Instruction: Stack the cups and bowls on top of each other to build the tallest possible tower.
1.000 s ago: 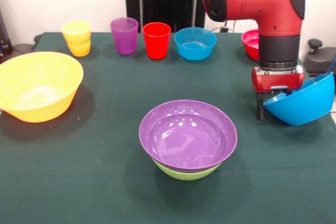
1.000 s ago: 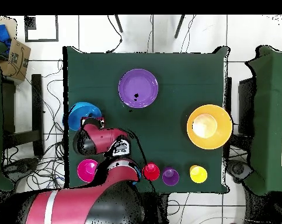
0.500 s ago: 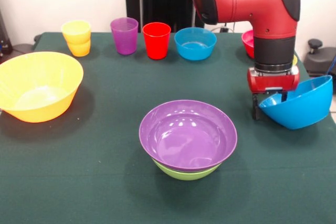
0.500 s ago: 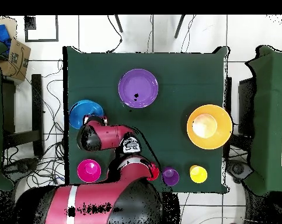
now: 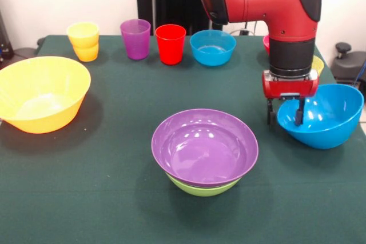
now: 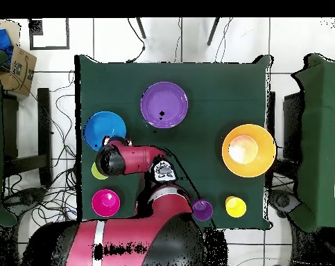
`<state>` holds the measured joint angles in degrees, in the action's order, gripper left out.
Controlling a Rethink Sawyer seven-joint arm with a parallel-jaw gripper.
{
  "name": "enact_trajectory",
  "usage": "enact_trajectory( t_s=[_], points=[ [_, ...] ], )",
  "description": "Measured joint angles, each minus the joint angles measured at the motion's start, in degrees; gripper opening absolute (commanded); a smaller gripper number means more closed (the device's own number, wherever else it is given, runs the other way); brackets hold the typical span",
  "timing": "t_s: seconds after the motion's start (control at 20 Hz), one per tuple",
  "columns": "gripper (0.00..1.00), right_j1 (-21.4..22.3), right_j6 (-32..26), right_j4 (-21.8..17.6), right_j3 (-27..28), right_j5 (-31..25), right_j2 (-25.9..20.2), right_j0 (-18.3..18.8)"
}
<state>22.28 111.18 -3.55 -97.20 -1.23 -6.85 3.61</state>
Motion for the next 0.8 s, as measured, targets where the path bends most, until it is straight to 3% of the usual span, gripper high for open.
enact_trajectory(
  t_s=[0.8],
  points=[
    [1.0, 4.23, 0.0, -0.04, 0.31, -11.51, -0.14, 1.71]
  ],
)
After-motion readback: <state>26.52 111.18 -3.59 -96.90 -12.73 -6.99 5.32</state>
